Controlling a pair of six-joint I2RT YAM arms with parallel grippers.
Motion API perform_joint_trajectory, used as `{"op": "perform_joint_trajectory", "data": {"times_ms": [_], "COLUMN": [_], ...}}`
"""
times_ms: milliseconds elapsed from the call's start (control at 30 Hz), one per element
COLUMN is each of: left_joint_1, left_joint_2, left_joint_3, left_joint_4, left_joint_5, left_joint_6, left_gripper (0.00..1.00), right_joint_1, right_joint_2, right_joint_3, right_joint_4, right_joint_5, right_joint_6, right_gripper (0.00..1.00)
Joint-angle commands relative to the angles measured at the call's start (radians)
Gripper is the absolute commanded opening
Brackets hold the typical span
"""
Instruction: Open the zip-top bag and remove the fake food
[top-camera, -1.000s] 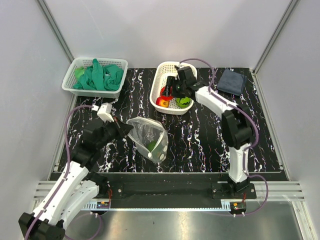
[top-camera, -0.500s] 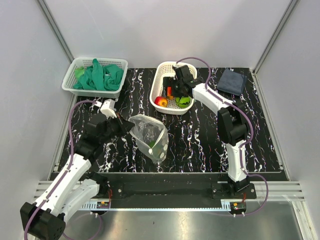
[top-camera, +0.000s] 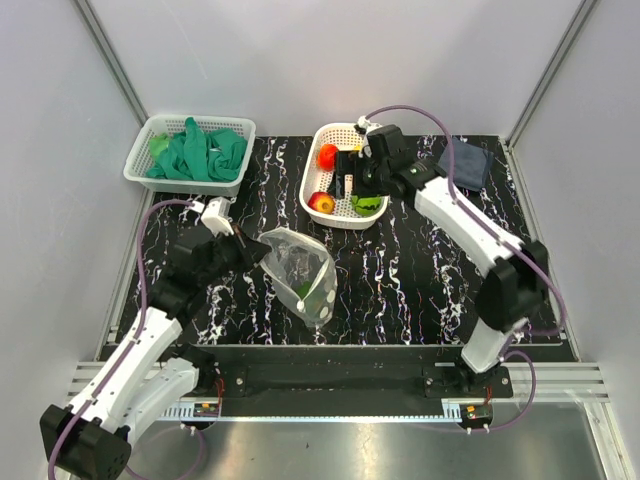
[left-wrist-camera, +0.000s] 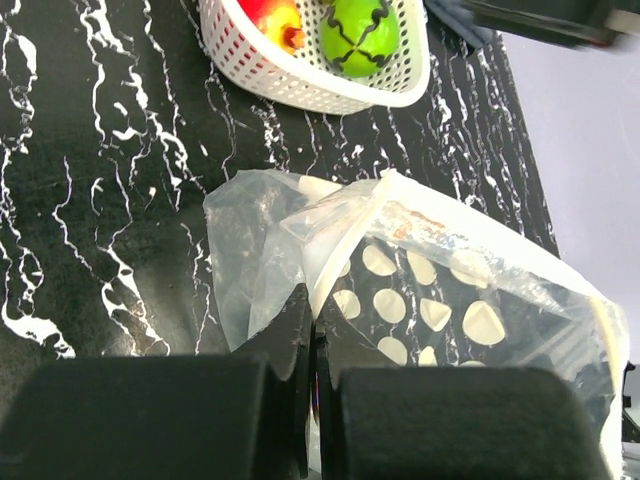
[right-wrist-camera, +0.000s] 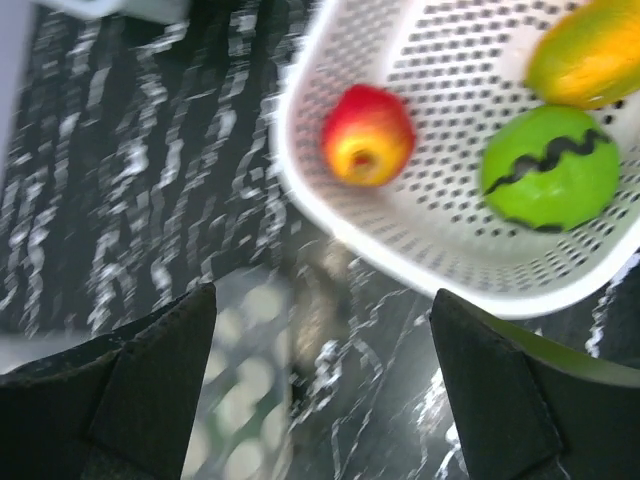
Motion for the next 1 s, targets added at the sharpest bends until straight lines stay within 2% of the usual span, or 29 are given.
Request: {"op": "perform_joint_trajectory", "data": {"times_ms": [0, 133, 233, 267, 400, 500, 700, 967], "left_joint_1": [0.002, 0.002, 0.002, 0.002, 0.002, 0.002, 0.002, 0.002], "left_joint_2": [-0.021, -0.009, 0.000, 0.003, 0.016, 0.014, 0.014, 0.019], "left_joint_3": [0.065, 0.083, 0.085, 0.083, 0.077, 0.077, 0.074, 0.063], "left_joint_4": [0.059, 0.067, 0.076, 0.079, 0.091, 0.093, 0.082, 0.068], "left_joint_5": [0.026, 0.035, 0.036, 0.036, 0.045, 0.050, 0.078, 0.113], "left_joint_6": [-0.008, -0.010, -0.010, -0.010, -0.016, -0.016, -0.008, 0.007], "left_gripper": [0.00, 0.00, 0.00, 0.00, 0.00, 0.00, 0.00, 0.00], "right_joint_1": [0.125, 0.263, 0.346, 0.381, 0.444, 0.487, 0.490, 0.490], "right_joint_2": [-0.191, -0.276, -0.299, -0.299, -0.251, -0.191, -0.084, -0.064], "right_joint_3": [-0.051, -0.061, -0.047, -0.044, -0.019, 0.008, -0.005, -0.015], "right_joint_4": [-0.065, -0.106, -0.125, -0.125, -0.139, -0.174, -0.192, -0.209], "right_joint_5": [-0.048, -0.036, -0.016, -0.013, -0.019, 0.039, 0.099, 0.148], "right_joint_6": [0.001, 0.015, 0.061, 0.091, 0.184, 0.223, 0.259, 0.225], "right_gripper": [0.93, 0.88, 0.75, 0.66, 0.49, 0.46, 0.38, 0.34]}}
